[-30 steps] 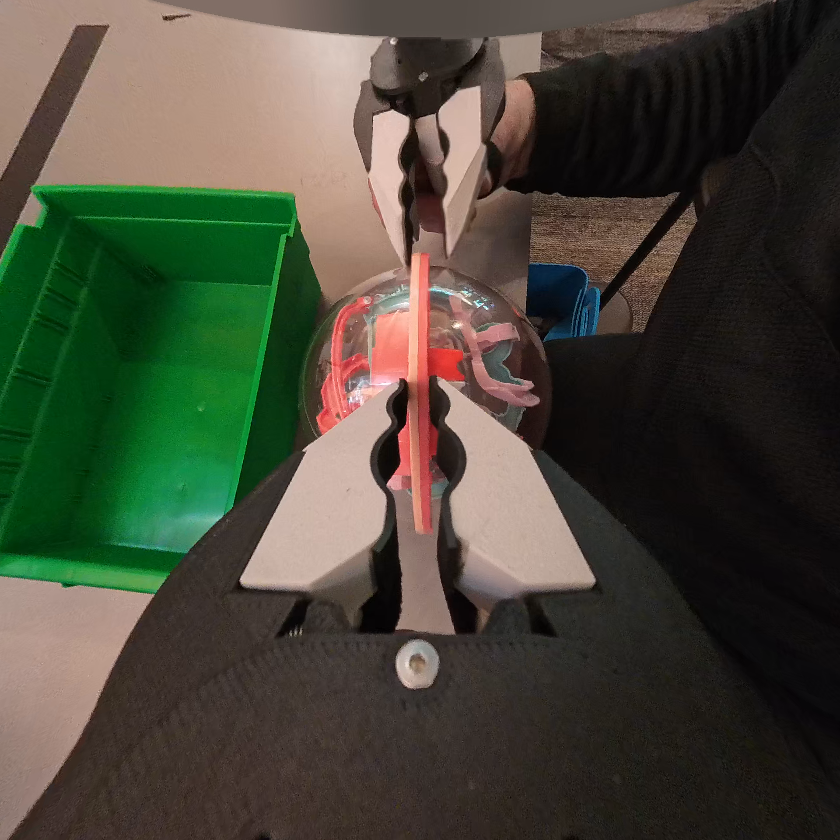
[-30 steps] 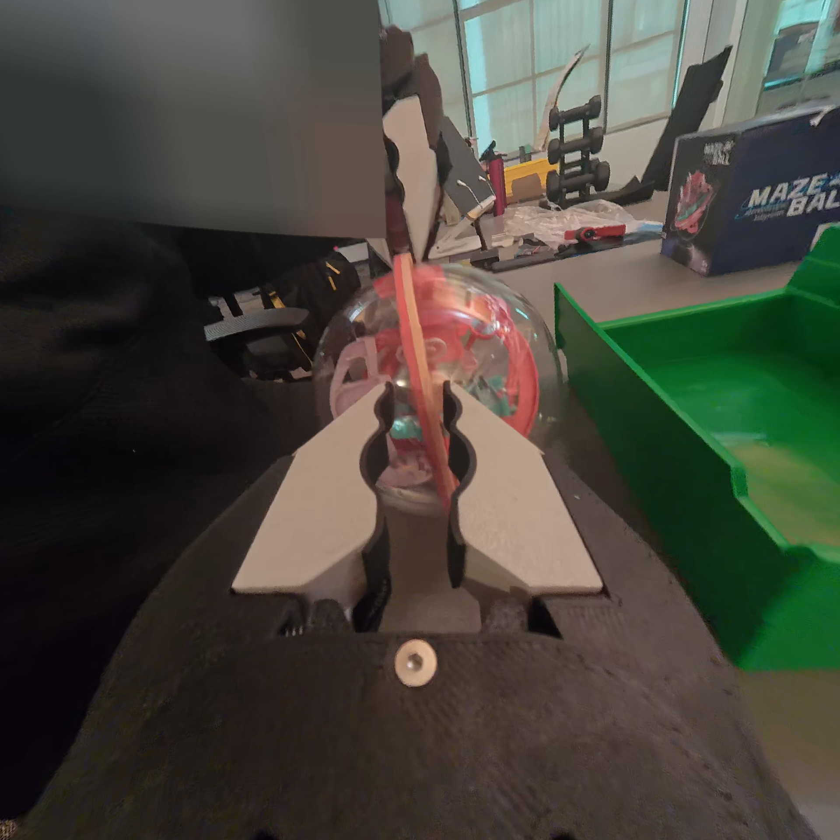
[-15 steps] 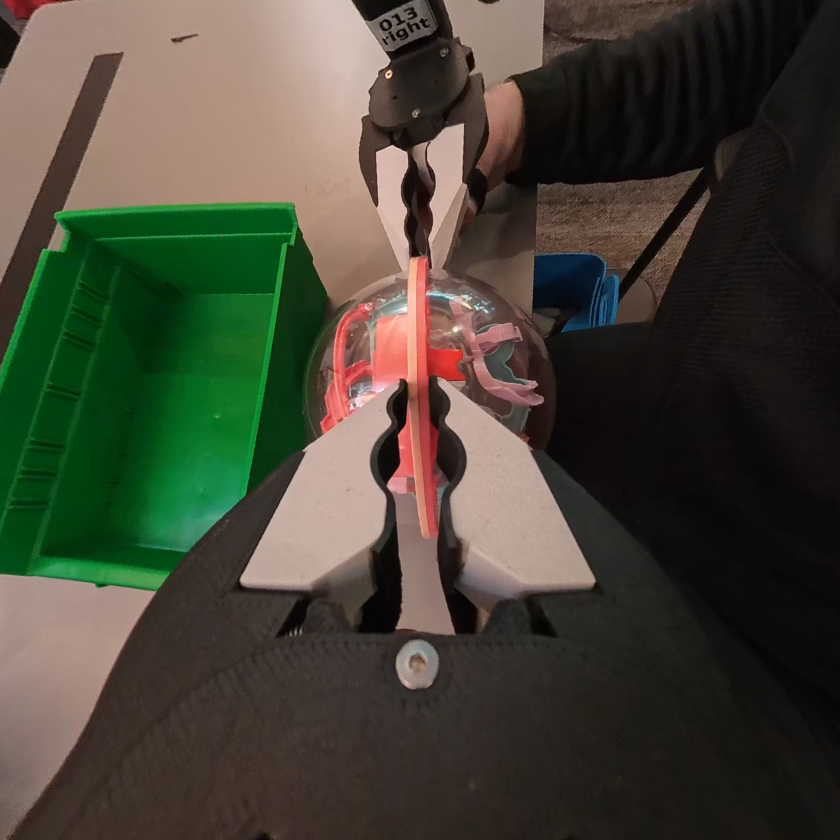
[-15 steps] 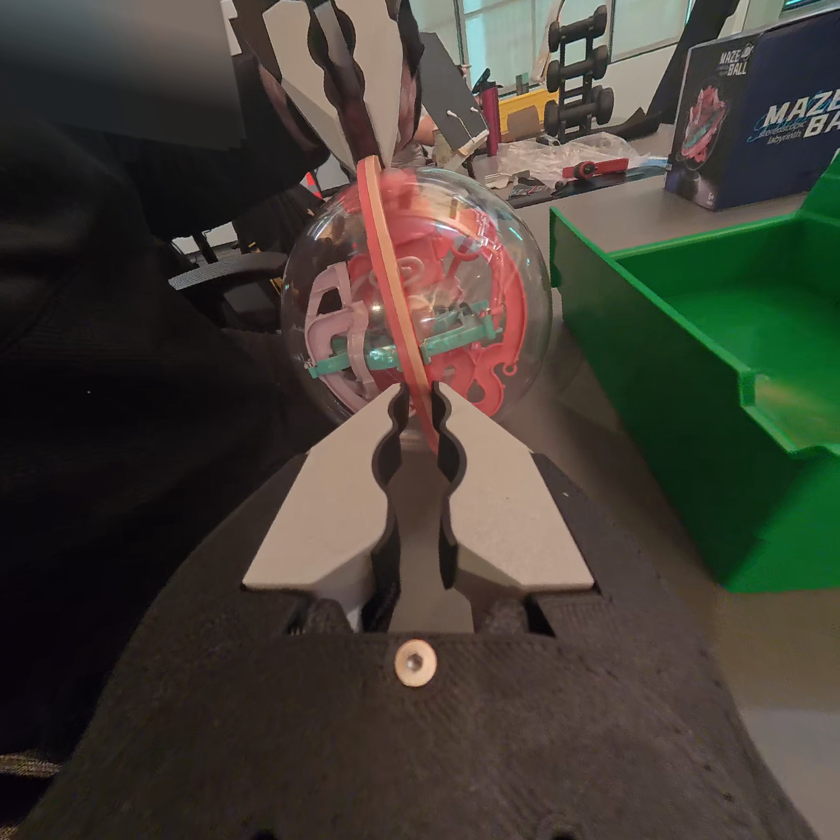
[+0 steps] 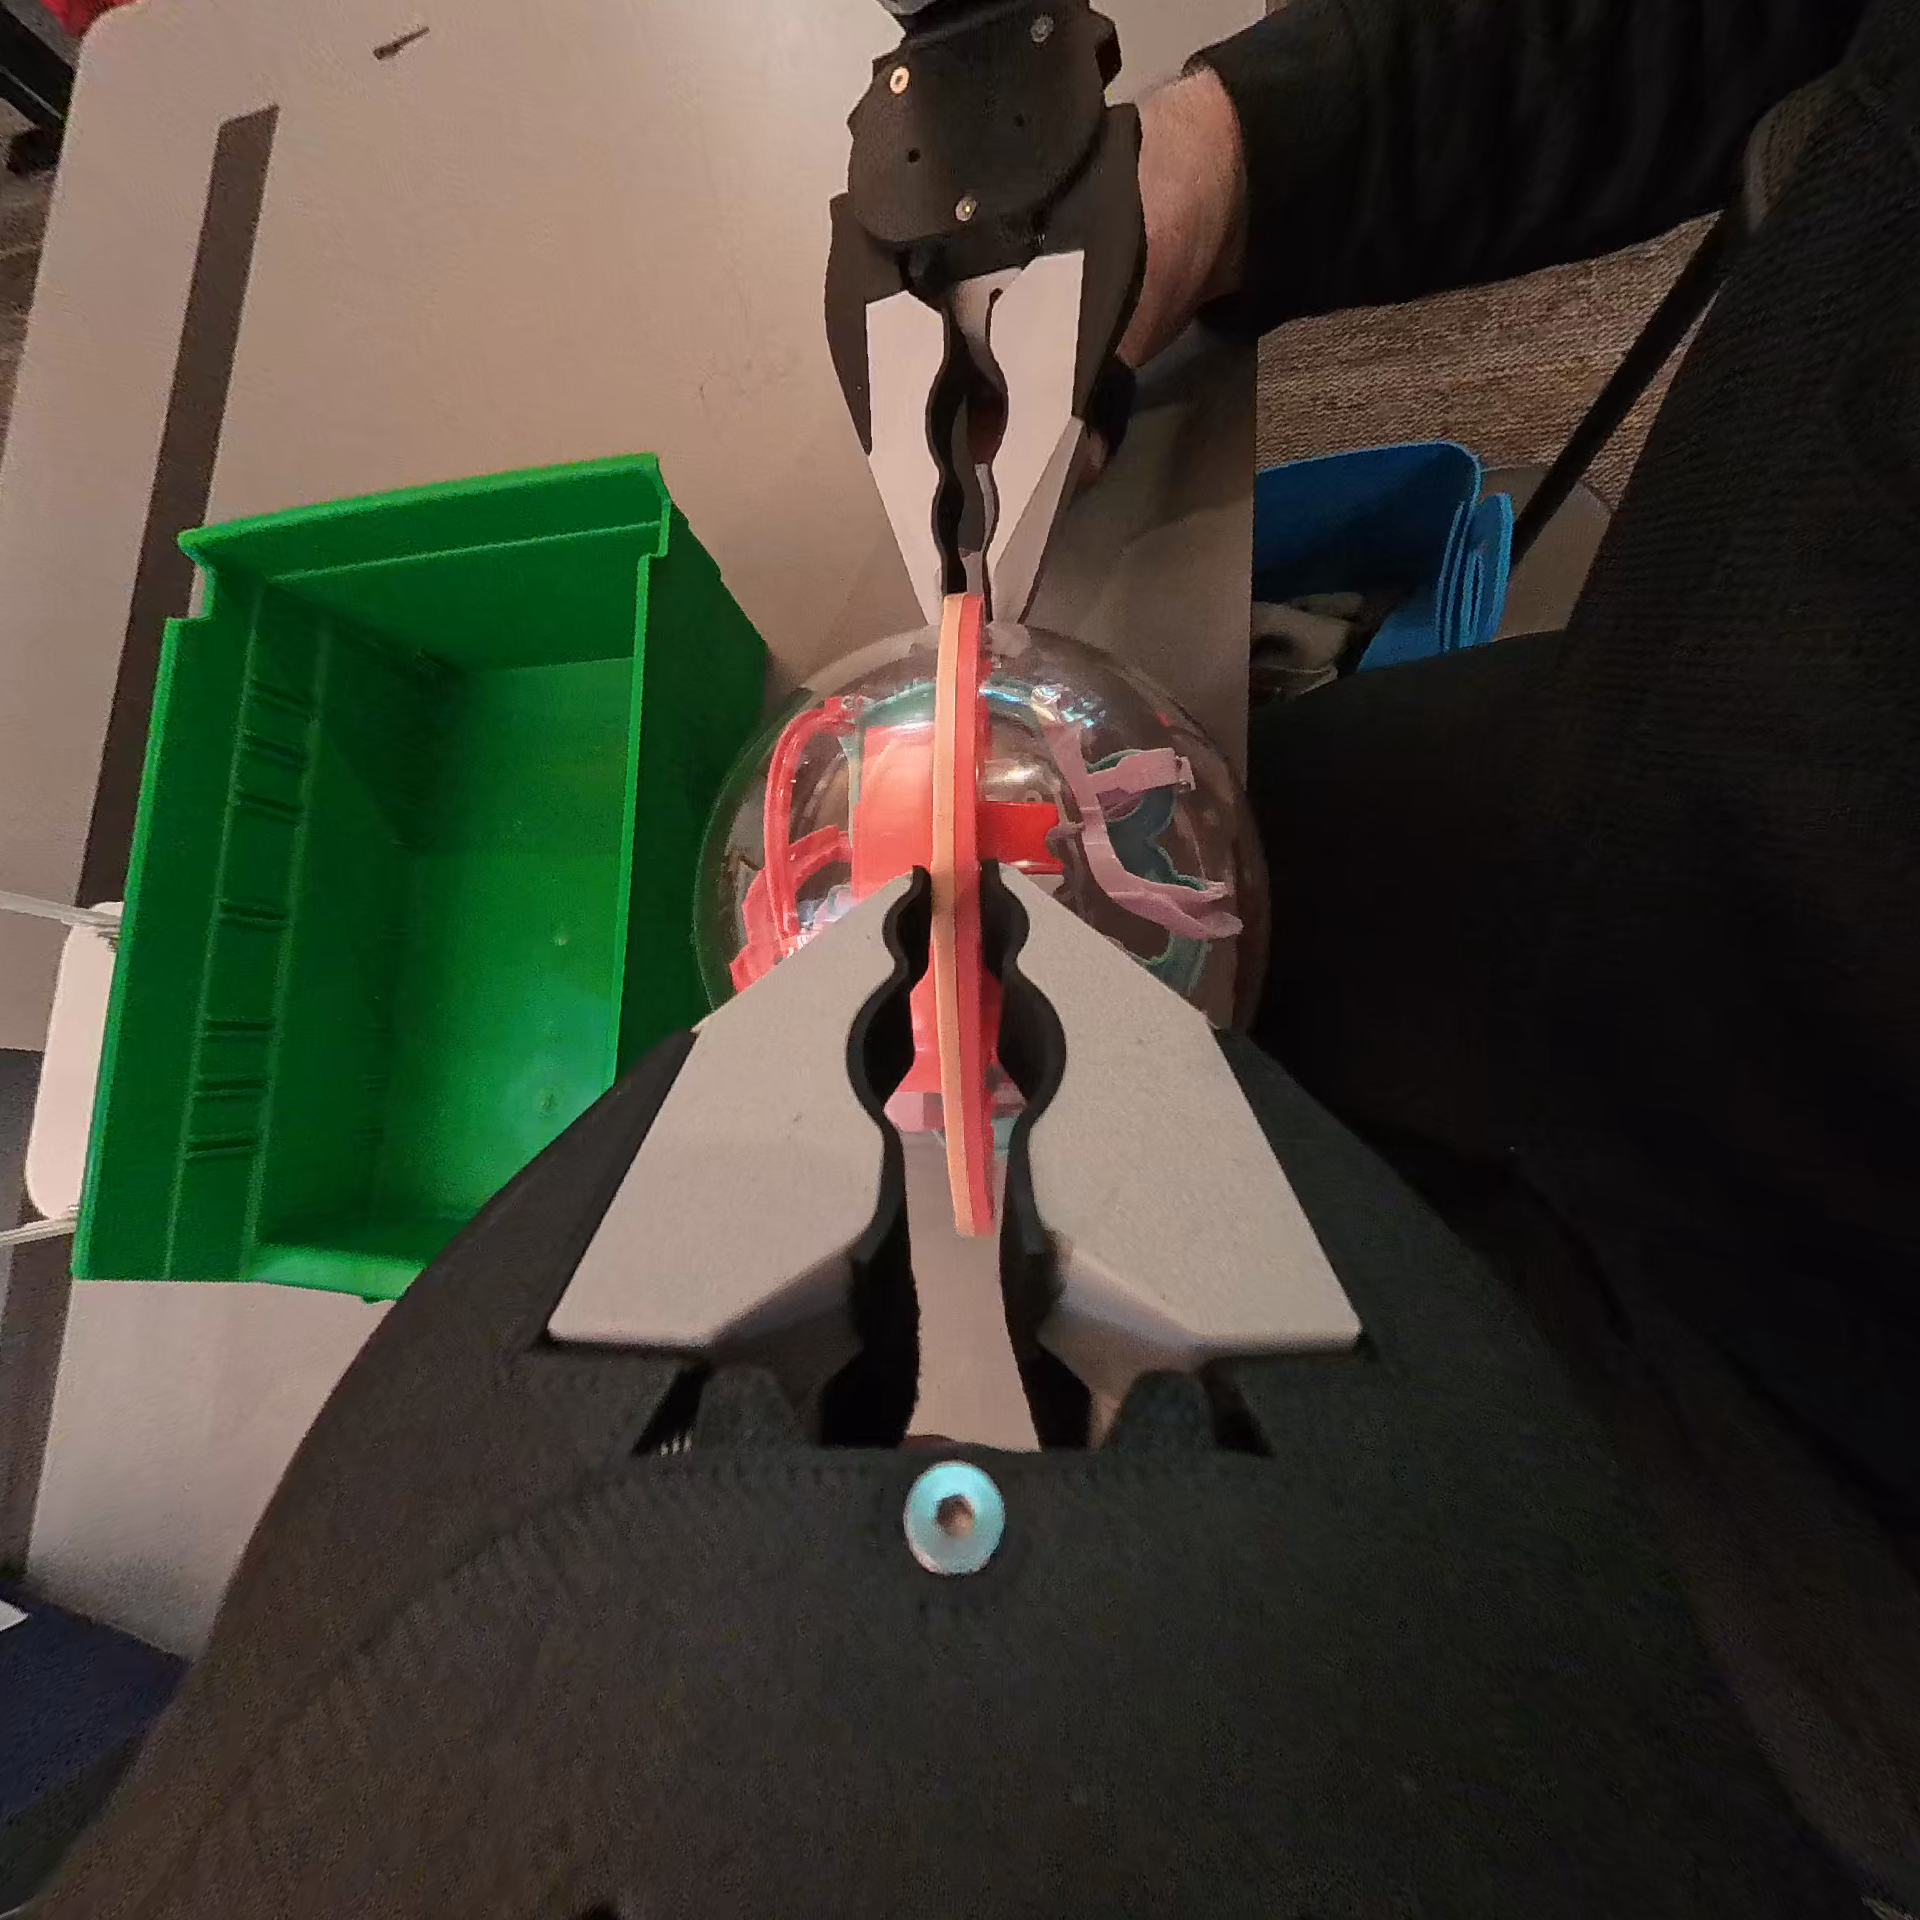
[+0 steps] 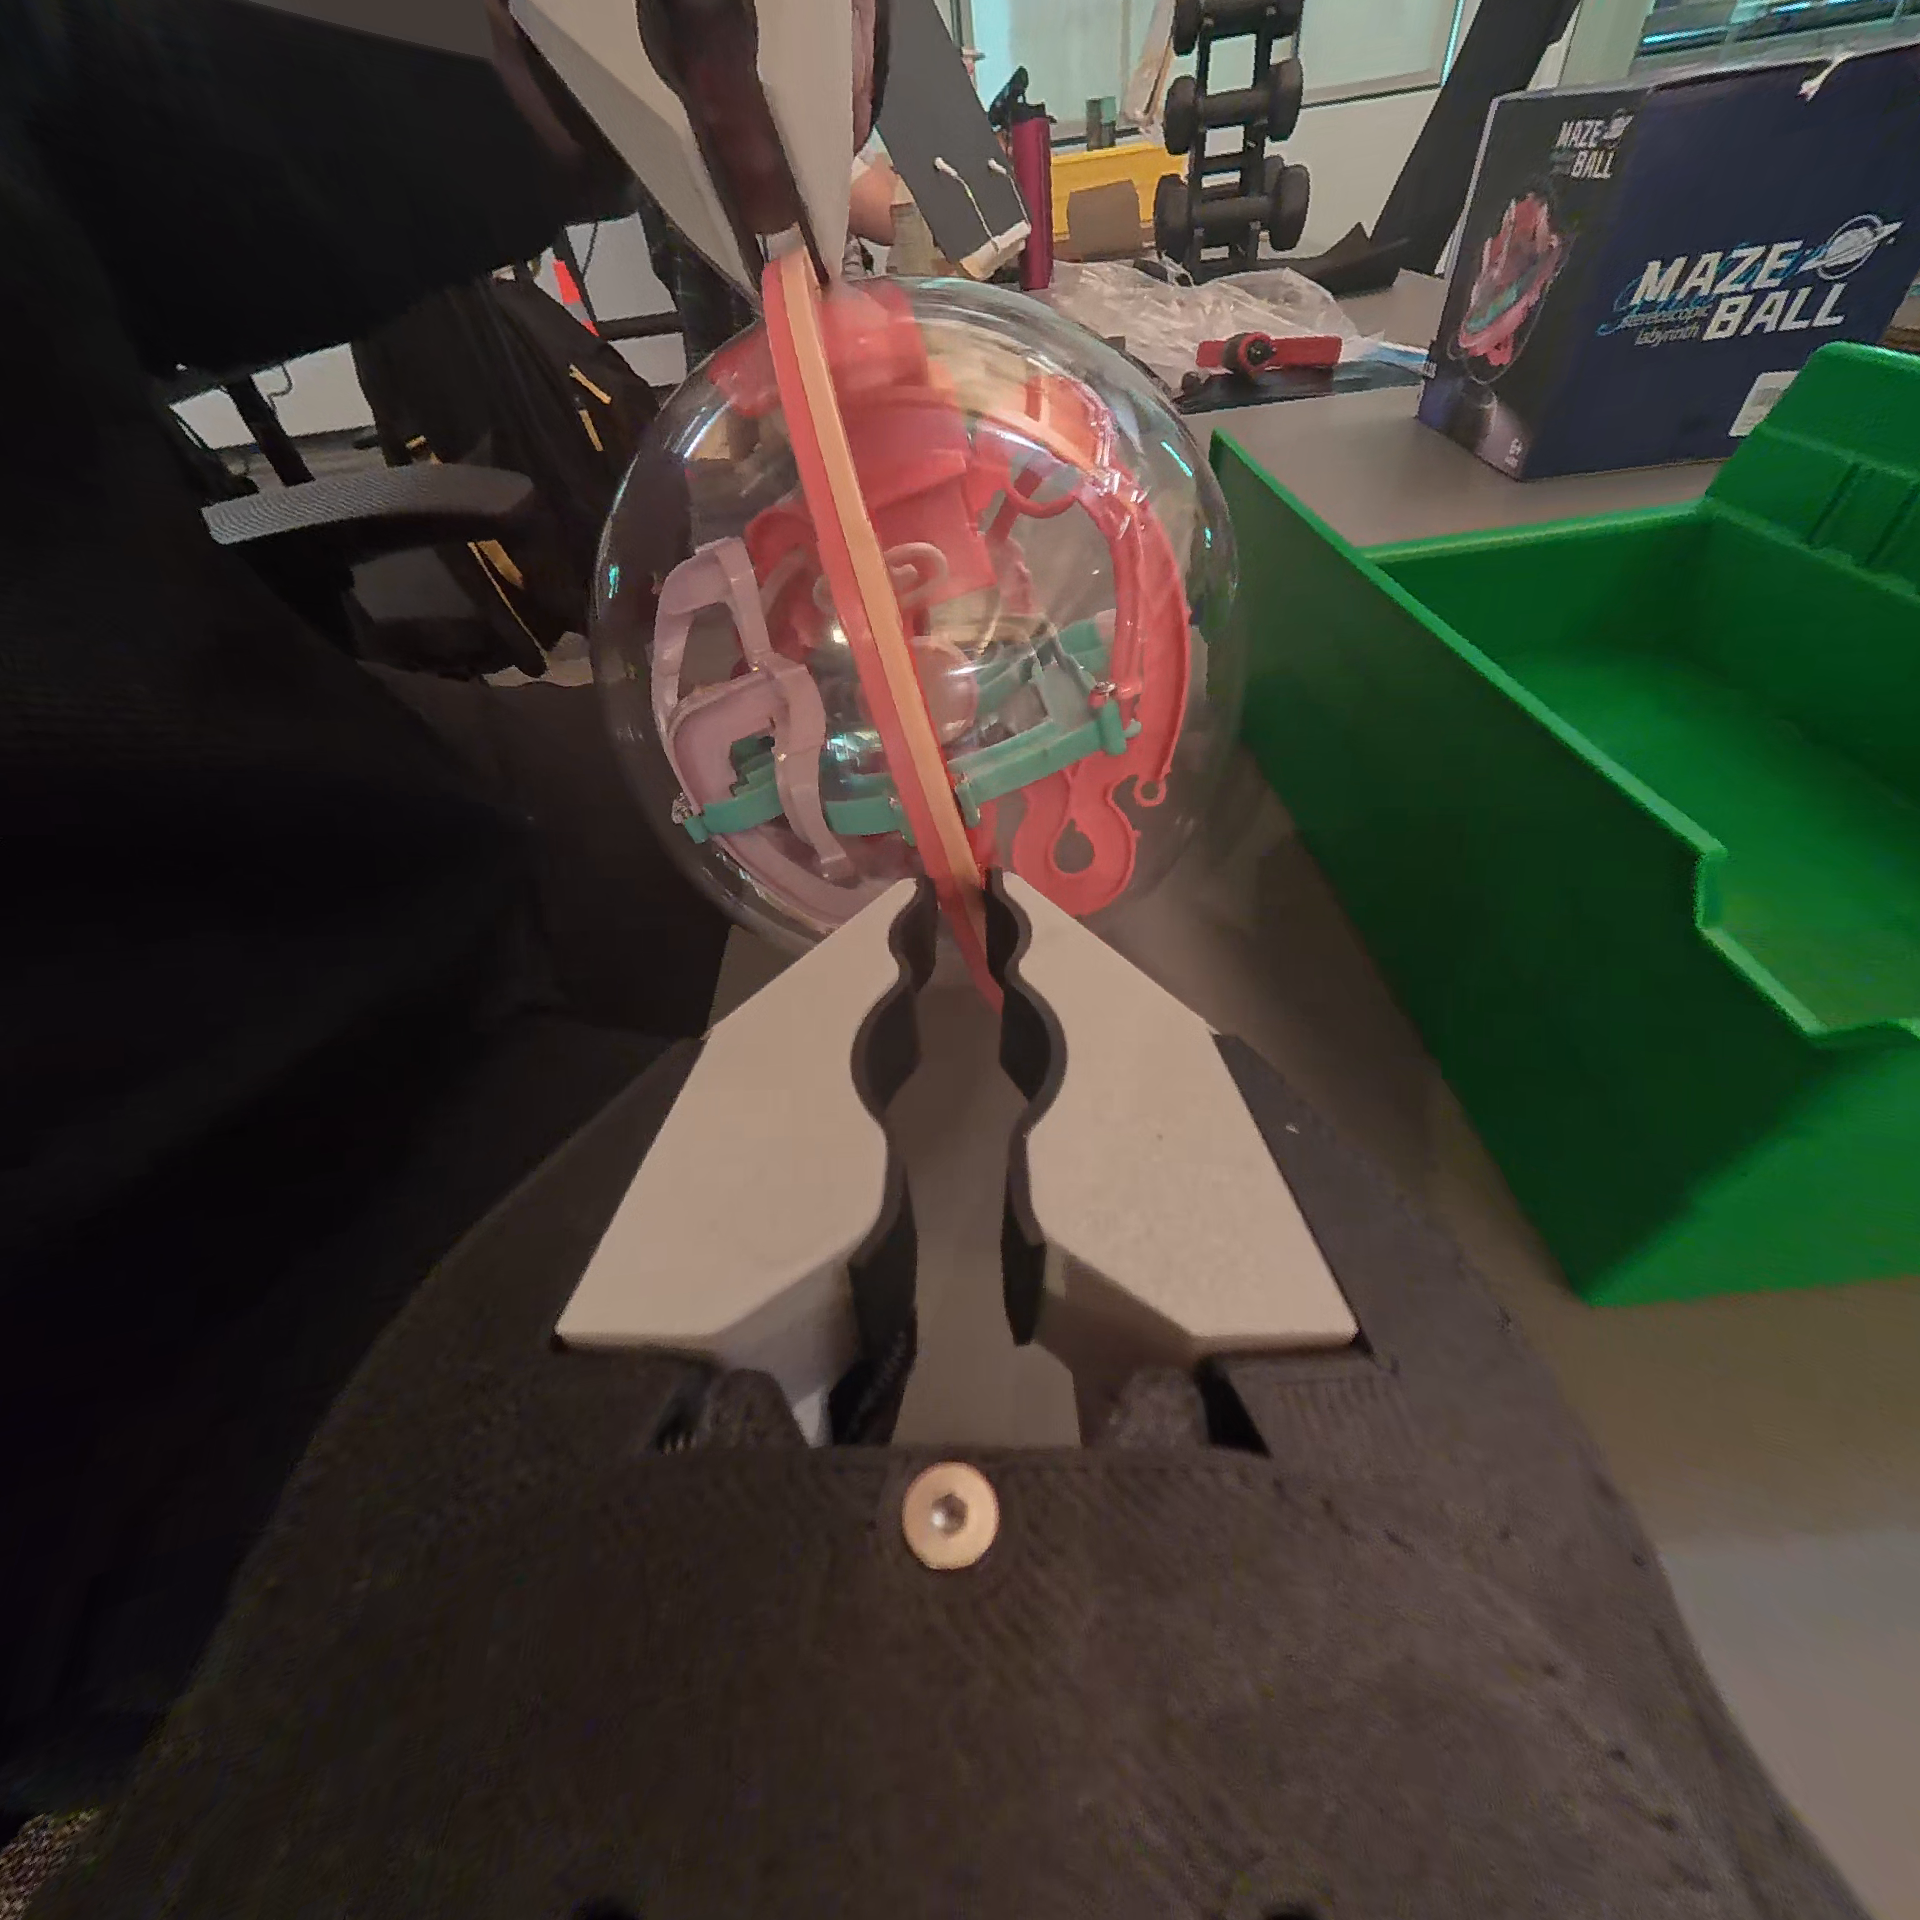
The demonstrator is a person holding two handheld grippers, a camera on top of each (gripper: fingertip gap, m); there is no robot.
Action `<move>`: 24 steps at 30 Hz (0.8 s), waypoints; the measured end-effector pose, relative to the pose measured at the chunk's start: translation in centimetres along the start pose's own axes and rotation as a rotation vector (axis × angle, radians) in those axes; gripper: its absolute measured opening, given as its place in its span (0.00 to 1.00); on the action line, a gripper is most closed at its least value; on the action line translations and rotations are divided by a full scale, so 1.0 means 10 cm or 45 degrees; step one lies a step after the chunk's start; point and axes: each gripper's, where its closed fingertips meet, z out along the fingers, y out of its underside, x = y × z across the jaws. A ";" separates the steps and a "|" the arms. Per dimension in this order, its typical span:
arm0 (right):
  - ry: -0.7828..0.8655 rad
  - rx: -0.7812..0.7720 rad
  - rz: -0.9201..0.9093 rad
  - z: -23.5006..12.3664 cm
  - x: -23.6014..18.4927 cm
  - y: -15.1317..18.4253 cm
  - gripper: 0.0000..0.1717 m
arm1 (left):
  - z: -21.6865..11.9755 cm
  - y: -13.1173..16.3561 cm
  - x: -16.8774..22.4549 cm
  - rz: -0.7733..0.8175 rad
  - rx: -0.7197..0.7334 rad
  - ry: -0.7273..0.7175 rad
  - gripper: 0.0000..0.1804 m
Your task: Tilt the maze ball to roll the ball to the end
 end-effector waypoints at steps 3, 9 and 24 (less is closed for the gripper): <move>0.025 -0.006 -0.019 0.00 0.01 0.01 0.04 | 0.01 0.00 0.01 0.023 -0.011 -0.022 0.04; 0.054 -0.019 -0.040 0.01 0.03 0.02 0.04 | 0.01 0.00 0.02 0.051 -0.032 -0.051 0.04; 0.107 -0.009 -0.075 0.01 0.07 -0.02 0.04 | 0.00 0.03 0.05 0.070 -0.022 -0.154 0.04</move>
